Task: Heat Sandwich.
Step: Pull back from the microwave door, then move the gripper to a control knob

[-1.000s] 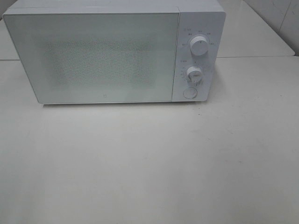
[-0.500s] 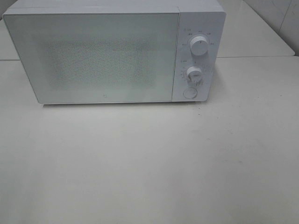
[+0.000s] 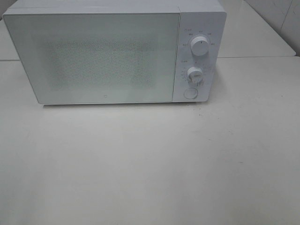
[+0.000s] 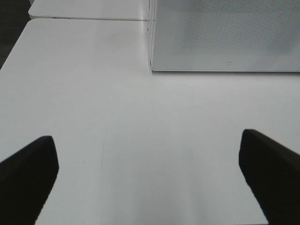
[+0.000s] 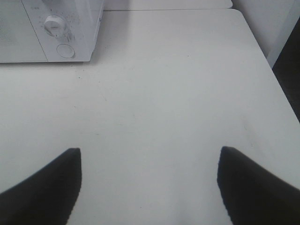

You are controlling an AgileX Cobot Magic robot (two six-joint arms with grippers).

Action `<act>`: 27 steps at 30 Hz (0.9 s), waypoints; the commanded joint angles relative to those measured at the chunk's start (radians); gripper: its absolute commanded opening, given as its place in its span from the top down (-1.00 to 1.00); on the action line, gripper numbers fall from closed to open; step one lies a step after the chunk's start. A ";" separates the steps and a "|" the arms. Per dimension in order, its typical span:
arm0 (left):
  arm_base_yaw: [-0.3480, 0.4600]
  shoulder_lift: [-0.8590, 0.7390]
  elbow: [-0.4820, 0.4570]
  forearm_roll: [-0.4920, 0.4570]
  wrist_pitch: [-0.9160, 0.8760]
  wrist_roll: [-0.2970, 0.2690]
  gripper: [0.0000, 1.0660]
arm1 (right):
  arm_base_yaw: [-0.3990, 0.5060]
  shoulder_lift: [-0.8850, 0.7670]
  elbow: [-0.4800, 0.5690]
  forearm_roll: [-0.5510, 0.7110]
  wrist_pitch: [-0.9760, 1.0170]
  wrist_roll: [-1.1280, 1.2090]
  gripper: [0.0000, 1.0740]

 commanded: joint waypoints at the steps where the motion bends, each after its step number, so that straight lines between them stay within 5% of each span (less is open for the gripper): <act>1: -0.006 -0.027 0.004 -0.009 0.001 -0.007 -0.94 | -0.007 -0.027 0.000 0.003 -0.006 -0.014 -0.42; 13: -0.006 -0.027 0.004 -0.009 0.001 -0.007 -0.94 | -0.007 0.028 -0.050 0.013 -0.049 -0.014 -0.42; 27: -0.006 -0.027 0.004 -0.009 0.001 -0.007 -0.94 | -0.007 0.290 -0.039 0.013 -0.271 -0.014 -0.42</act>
